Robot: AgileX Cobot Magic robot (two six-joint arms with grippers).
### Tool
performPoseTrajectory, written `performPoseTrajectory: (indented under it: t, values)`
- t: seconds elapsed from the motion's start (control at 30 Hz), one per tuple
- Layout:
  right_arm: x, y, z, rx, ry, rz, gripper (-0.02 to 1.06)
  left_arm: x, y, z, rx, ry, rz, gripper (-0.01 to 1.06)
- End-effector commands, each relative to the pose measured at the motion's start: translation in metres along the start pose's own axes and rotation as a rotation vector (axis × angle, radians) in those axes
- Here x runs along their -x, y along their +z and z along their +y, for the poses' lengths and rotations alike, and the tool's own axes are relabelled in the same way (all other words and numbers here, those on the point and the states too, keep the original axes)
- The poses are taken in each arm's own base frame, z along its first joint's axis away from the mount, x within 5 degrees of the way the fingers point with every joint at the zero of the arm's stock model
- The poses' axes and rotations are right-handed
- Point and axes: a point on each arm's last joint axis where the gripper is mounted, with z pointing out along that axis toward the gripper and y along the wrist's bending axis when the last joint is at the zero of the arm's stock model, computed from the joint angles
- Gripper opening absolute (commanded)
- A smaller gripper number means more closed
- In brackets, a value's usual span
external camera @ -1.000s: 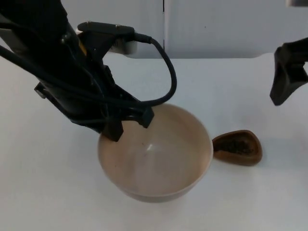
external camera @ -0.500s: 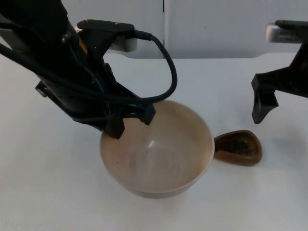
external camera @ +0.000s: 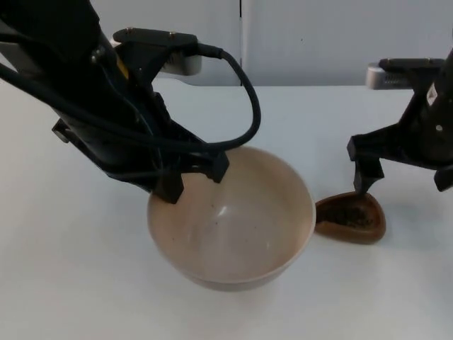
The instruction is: Pick up the bowl with the left hand and pour the coffee beans from the cup into the bowl with the right hand.
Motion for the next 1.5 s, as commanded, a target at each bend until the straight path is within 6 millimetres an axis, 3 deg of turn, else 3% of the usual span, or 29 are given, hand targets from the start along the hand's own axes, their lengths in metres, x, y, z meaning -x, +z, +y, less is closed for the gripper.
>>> performPoseTrajectory:
  t: [0.0, 0.37, 0.63, 0.73, 0.87, 0.9, 1.03, 1.07, 1.17, 1.47]
  values:
    - [0.003, 0.007, 0.003, 0.001, -0.004, -0.031, 0.90, 0.000, -0.003, -0.002, -0.004, -0.003, -0.023, 0.00]
    - [-0.008, 0.042, 0.012, -0.004, -0.024, 0.016, 0.85, 0.000, -0.003, -0.002, -0.004, -0.003, -0.023, 0.00]
    - [-0.012, 0.051, 0.012, -0.014, -0.015, 0.043, 0.77, 0.000, -0.003, -0.002, -0.004, -0.003, -0.023, 0.00]
    - [-0.012, 0.051, 0.012, -0.013, -0.015, 0.041, 0.70, 0.001, -0.003, -0.002, -0.004, -0.003, -0.025, 0.00]
    - [-0.012, 0.051, 0.012, -0.013, -0.015, 0.041, 0.47, 0.001, -0.003, -0.002, -0.004, -0.003, -0.025, 0.00]
    - [-0.012, 0.051, 0.012, -0.013, -0.015, 0.041, 0.47, 0.001, -0.003, -0.002, -0.004, -0.003, -0.025, 0.00]
    - [-0.012, 0.051, 0.012, -0.011, -0.015, 0.039, 0.18, 0.001, -0.003, -0.002, -0.004, -0.003, -0.027, 0.00]
    - [-0.012, 0.051, 0.012, -0.011, -0.015, 0.039, 0.18, 0.001, -0.003, -0.002, -0.004, -0.003, -0.027, 0.00]
    - [-0.012, 0.051, 0.012, -0.013, -0.015, 0.042, 0.01, 0.001, -0.003, -0.002, -0.004, -0.003, -0.027, 0.00]
    - [-0.008, 0.036, 0.011, -0.010, -0.006, 0.025, 0.00, 0.001, -0.003, -0.002, -0.004, -0.003, -0.031, 0.00]
